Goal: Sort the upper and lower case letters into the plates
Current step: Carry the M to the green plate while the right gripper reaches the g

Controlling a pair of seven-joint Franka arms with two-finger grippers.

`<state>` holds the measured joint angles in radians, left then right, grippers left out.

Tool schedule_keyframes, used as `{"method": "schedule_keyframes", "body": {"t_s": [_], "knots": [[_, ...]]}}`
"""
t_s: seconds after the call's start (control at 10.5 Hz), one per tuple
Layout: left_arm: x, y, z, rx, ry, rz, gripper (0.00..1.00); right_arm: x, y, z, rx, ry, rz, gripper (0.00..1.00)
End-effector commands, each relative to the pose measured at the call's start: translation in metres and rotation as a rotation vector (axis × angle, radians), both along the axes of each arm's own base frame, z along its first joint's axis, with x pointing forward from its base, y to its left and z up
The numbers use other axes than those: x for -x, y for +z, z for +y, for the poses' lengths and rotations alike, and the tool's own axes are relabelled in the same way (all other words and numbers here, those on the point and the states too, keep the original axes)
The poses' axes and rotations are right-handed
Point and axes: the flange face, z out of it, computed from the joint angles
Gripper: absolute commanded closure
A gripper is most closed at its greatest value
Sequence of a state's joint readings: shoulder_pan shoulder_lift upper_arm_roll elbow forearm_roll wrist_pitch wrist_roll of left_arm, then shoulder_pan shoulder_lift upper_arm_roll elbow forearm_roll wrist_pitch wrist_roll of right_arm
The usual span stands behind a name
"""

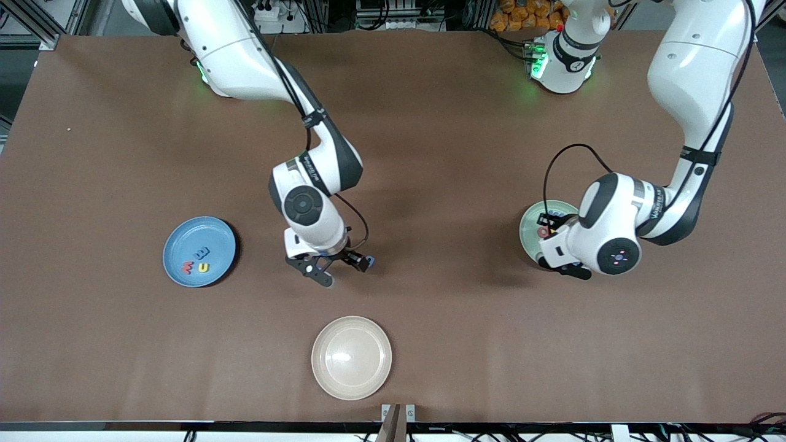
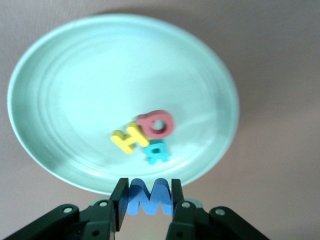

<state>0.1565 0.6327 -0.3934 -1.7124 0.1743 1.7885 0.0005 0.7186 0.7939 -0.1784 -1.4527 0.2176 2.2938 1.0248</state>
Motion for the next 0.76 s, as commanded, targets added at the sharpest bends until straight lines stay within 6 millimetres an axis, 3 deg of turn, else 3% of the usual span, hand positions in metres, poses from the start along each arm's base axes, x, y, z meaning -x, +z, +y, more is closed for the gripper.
{"method": "schedule_keyframes", "body": {"t_s": [0.0, 0.1, 0.19, 0.67], "knots": [[0.017, -0.009, -0.001, -0.008, -0.029, -0.007, 0.69, -0.019, -0.01, 0.015, -0.022, -0.106, -0.008, 0.0], [0.018, -0.011, -0.002, -0.007, -0.028, -0.004, 0.14, -0.016, -0.018, 0.025, -0.018, -0.111, 0.01, 0.0], [0.017, -0.014, 0.001, -0.005, -0.023, 0.001, 0.0, -0.014, -0.02, 0.027, -0.017, -0.109, 0.013, 0.0], [0.013, -0.007, 0.001, -0.008, 0.003, -0.013, 0.0, 0.003, -0.045, 0.048, 0.003, -0.072, 0.027, 0.0]]}}
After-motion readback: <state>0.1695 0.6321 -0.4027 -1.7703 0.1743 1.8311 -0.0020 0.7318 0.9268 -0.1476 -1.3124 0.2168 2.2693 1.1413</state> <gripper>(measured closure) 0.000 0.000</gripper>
